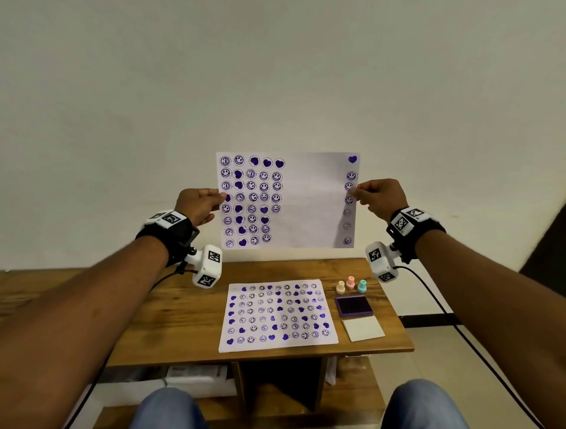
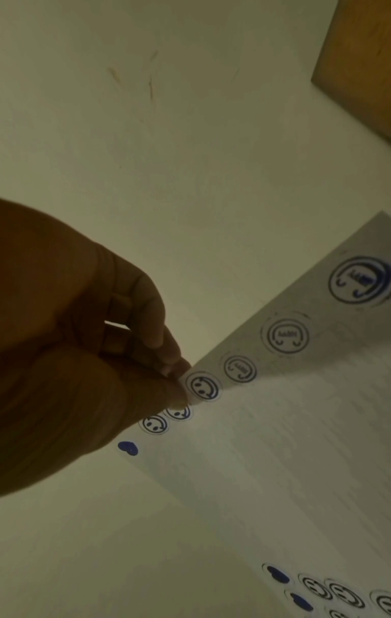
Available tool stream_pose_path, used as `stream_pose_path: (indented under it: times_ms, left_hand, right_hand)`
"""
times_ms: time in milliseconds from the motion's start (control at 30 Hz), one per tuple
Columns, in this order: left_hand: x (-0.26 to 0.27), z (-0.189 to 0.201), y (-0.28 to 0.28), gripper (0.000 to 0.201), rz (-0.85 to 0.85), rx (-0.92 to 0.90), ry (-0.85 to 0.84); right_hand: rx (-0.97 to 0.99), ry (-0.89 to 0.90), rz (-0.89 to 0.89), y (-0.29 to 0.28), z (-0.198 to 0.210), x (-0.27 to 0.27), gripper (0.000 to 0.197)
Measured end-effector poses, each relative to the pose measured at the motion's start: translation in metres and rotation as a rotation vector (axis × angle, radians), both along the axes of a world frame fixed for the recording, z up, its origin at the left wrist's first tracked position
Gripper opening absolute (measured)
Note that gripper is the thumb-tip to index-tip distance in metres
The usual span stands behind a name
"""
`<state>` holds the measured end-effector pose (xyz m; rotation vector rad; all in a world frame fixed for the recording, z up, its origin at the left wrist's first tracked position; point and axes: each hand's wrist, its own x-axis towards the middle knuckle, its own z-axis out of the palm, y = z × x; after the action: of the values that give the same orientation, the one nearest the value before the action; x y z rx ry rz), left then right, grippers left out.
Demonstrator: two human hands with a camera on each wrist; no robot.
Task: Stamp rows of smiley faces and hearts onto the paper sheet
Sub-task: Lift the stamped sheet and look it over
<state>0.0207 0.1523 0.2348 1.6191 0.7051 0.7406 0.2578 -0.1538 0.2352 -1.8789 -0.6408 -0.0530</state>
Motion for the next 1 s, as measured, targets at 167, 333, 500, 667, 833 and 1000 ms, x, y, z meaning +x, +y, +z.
stream_pose_path:
  times_ms: [167, 333, 500, 667, 833, 1000]
  left_hand:
    - [0.001, 0.001, 0.005, 0.015, 0.007, 0.009, -0.009]
    - [0.003, 0.0, 0.008, 0.024, 0.004, 0.017, -0.009]
    - [0.004, 0.001, 0.008, 0.008, 0.014, 0.02, -0.01]
    - [0.004, -0.001, 0.009, 0.008, 0.013, 0.033, -0.011]
    - [0.005, -0.003, 0.011, 0.023, 0.006, 0.04, -0.006]
    - [0.004, -0.004, 0.013, 0.026, 0.007, 0.038, -0.01]
  right_hand:
    - [0.0, -0.008, 0.011, 0.001, 0.005, -0.001, 0.014]
    - [0.007, -0.004, 0.018, 0.001, 0.009, -0.001, 0.013]
    - [0.007, -0.007, 0.026, -0.001, 0.014, -0.003, 0.016]
    - [0.01, 0.005, 0.029, -0.003, 0.016, -0.003, 0.016]
    - [0.016, 0.004, 0.037, -0.003, 0.017, -0.004, 0.015]
    - [0.012, 0.009, 0.044, -0.004, 0.018, -0.005, 0.017]
